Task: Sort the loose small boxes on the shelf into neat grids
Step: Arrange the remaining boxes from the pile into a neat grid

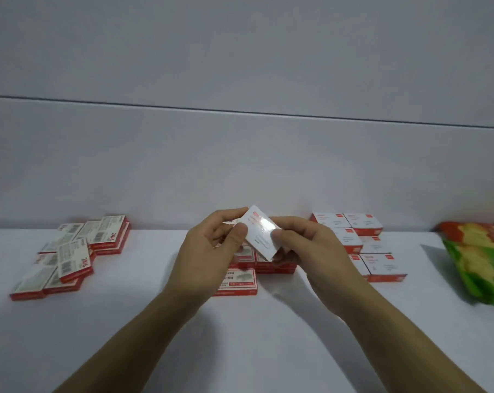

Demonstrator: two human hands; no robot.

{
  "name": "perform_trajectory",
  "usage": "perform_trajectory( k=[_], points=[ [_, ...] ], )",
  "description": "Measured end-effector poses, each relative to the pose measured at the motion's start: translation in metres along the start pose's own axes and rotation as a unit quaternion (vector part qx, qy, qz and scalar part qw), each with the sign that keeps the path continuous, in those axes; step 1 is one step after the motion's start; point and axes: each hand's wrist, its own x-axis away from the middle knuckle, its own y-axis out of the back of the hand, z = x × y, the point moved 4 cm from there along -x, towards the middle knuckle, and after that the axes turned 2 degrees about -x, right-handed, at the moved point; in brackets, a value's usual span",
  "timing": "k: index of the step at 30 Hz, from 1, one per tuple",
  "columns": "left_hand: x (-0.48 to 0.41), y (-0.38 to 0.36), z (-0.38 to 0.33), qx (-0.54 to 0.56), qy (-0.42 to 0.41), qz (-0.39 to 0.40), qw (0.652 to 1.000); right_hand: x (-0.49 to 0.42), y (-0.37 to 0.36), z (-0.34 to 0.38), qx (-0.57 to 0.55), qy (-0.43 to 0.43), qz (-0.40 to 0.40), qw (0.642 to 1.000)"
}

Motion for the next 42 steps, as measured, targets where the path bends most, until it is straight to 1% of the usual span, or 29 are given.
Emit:
perform_trajectory(
  k=[2,4,7,8,10,13,16,20,22,24,26,30,31,32,34,35,36,39,42],
  points=[
    [0.006,-0.004,0.004,-0.04,-0.02,0.013,0.999,0.005,0.001,-0.01,-0.024,-0.014,0.001,1.0],
    [0.011,-0.005,0.008,-0.064,-0.051,0.019,0.997,0.006,0.003,-0.014,-0.024,-0.013,-0.006,1.0],
    [0.016,-0.002,0.014,-0.166,-0.102,0.009,0.981,0.006,0.012,-0.015,-0.037,-0.001,-0.04,0.998],
    [0.017,-0.001,0.015,-0.186,-0.105,0.001,0.977,0.006,0.014,-0.013,-0.037,0.006,-0.045,0.998],
    [0.019,0.0,0.014,-0.196,-0.109,-0.001,0.974,0.006,0.015,-0.009,0.0,0.026,-0.039,0.999],
    [0.016,-0.007,0.005,-0.259,-0.18,0.01,0.949,0.002,0.019,-0.005,0.028,0.041,-0.02,0.999],
    [0.008,-0.014,-0.002,-0.288,-0.138,0.021,0.947,-0.004,0.028,0.007,0.061,0.042,-0.012,0.997],
    [0.003,-0.024,-0.01,-0.276,-0.079,0.059,0.956,-0.003,0.041,0.028,0.162,0.063,0.02,0.985],
    [0.0,-0.03,-0.016,-0.278,-0.072,0.058,0.956,0.003,0.049,0.038,0.23,0.082,0.038,0.969],
    [-0.007,-0.039,-0.021,-0.29,-0.086,0.05,0.952,0.009,0.059,0.044,0.327,0.102,0.038,0.939],
    [-0.013,-0.054,-0.026,-0.306,-0.105,0.05,0.945,0.011,0.07,0.048,0.378,0.126,0.0,0.917],
    [-0.023,-0.093,-0.027,-0.306,-0.095,0.056,0.945,0.001,0.112,0.038,0.343,0.137,-0.113,0.923],
    [-0.024,-0.103,-0.028,-0.329,-0.102,0.068,0.936,-0.001,0.128,0.033,0.327,0.129,-0.146,0.925],
    [-0.024,-0.114,-0.029,-0.37,-0.127,0.084,0.917,-0.002,0.144,0.028,0.319,0.116,-0.177,0.924],
    [-0.023,-0.134,-0.027,-0.46,-0.189,0.12,0.859,-0.002,0.174,0.015,0.325,0.088,-0.226,0.914],
    [-0.022,-0.141,-0.023,-0.493,-0.199,0.138,0.836,-0.002,0.185,0.009,0.324,0.076,-0.241,0.912],
    [-0.022,-0.148,-0.019,-0.516,-0.198,0.149,0.82,-0.002,0.193,0.003,0.317,0.066,-0.247,0.913],
    [-0.024,-0.163,-0.012,-0.551,-0.201,0.167,0.793,-0.004,0.203,-0.007,0.3,0.04,-0.231,0.925],
    [-0.027,-0.17,-0.011,-0.556,-0.206,0.168,0.787,-0.008,0.201,-0.014,0.328,0.011,-0.207,0.922]
  ],
)
